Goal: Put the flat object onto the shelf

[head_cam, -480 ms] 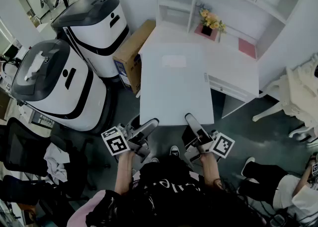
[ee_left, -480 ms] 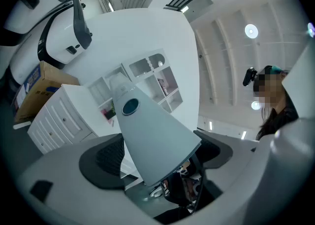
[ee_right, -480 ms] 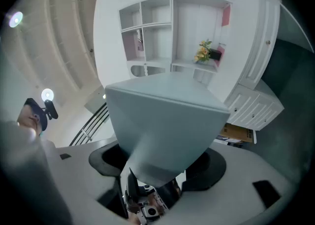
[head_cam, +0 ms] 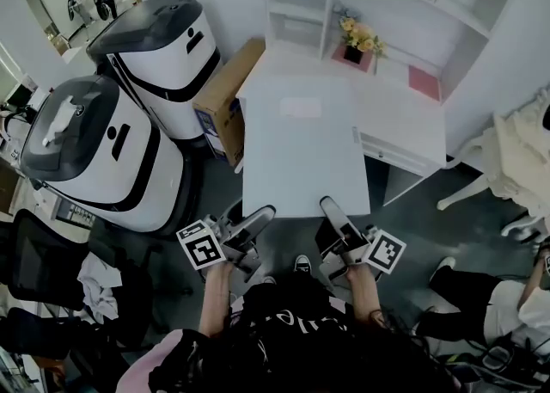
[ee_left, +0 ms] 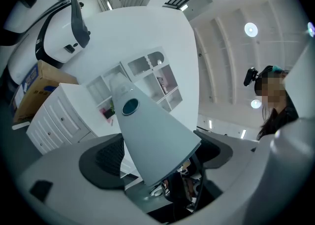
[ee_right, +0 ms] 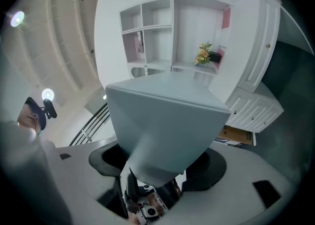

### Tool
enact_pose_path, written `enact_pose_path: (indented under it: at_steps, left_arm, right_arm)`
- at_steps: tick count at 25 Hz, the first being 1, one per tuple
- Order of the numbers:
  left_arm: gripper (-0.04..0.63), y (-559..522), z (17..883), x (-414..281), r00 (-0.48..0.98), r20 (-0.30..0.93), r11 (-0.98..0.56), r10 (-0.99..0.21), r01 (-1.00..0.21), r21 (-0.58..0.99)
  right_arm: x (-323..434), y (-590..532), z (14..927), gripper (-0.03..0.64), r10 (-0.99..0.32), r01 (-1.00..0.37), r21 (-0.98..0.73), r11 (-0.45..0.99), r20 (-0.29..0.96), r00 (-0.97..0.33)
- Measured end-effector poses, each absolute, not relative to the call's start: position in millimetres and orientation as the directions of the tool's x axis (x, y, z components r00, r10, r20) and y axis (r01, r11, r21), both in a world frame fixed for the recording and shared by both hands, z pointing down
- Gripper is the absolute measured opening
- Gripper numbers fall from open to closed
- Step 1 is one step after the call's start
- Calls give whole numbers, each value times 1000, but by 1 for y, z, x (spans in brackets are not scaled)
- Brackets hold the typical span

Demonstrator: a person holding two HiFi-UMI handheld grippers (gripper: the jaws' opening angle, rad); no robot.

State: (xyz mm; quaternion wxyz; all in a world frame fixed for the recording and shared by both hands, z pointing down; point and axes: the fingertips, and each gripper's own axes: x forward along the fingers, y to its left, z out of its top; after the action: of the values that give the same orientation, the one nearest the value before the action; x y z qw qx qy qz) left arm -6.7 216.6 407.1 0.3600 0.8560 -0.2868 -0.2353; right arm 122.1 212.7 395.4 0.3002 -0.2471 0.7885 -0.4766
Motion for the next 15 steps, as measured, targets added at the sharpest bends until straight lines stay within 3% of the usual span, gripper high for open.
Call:
enact_pose_path:
  at_steps: [15]
  left_arm:
    - [440, 183, 409, 23, 725, -165, -558, -669, -344, 755]
  right_arm:
    - [152, 177, 400, 311, -675, -88, -905, 416, -243, -696]
